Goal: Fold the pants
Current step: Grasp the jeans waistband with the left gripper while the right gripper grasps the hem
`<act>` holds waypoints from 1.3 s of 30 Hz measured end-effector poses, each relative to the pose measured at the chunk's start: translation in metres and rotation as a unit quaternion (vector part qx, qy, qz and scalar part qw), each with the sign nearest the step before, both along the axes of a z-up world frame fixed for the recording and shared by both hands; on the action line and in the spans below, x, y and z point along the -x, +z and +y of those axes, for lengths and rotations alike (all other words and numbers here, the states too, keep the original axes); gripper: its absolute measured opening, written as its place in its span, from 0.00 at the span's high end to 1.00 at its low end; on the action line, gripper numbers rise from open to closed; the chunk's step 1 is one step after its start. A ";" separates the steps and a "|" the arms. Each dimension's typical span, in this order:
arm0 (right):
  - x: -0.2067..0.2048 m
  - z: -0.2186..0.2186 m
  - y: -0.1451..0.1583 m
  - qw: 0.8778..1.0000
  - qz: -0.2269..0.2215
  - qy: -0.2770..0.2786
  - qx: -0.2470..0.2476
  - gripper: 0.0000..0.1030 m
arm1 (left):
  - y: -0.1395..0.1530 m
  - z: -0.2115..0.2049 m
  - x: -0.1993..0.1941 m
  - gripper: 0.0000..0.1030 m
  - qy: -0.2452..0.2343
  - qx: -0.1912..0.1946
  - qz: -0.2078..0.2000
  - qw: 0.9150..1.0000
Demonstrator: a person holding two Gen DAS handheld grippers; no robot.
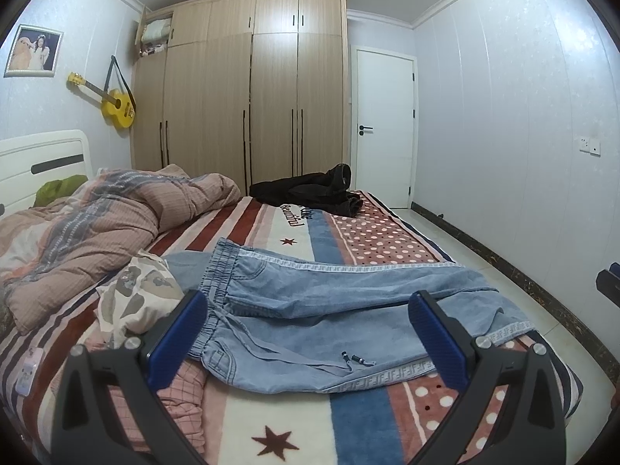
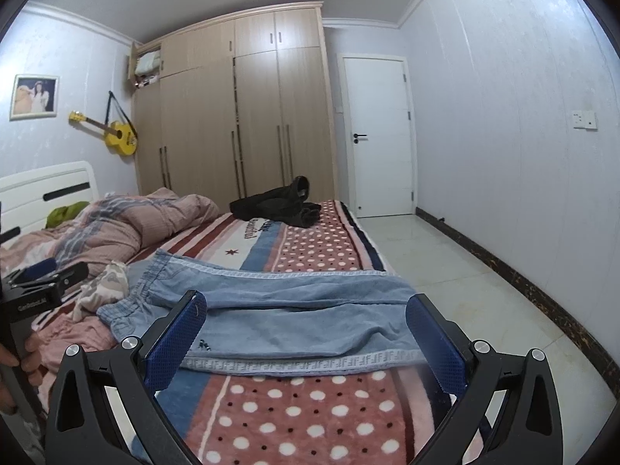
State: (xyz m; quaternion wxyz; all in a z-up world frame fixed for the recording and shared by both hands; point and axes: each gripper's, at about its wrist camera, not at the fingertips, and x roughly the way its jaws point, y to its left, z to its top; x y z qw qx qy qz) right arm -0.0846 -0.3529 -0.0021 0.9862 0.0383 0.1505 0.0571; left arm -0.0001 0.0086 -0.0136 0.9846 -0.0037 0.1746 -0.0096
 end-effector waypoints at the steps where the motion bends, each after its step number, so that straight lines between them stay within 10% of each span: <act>1: -0.001 -0.001 -0.001 1.000 -0.001 -0.008 0.003 0.00 | -0.001 0.001 -0.001 0.01 0.000 0.001 0.002 1.000; 7: -0.017 -0.012 -0.018 0.999 0.016 -0.029 0.002 0.00 | -0.028 0.028 -0.032 0.01 -0.001 0.063 0.056 0.996; 15: -0.077 -0.045 -0.094 0.989 0.137 -0.011 -0.057 0.01 | -0.126 0.088 -0.089 0.01 0.083 0.207 0.187 0.957; 25: -0.126 -0.082 -0.178 0.958 0.227 0.003 -0.173 0.25 | -0.175 0.102 -0.127 0.01 0.104 0.236 0.226 0.939; 39: -0.180 -0.115 -0.193 0.939 0.228 -0.066 -0.250 0.42 | -0.197 0.101 -0.157 0.07 0.077 0.320 0.263 0.907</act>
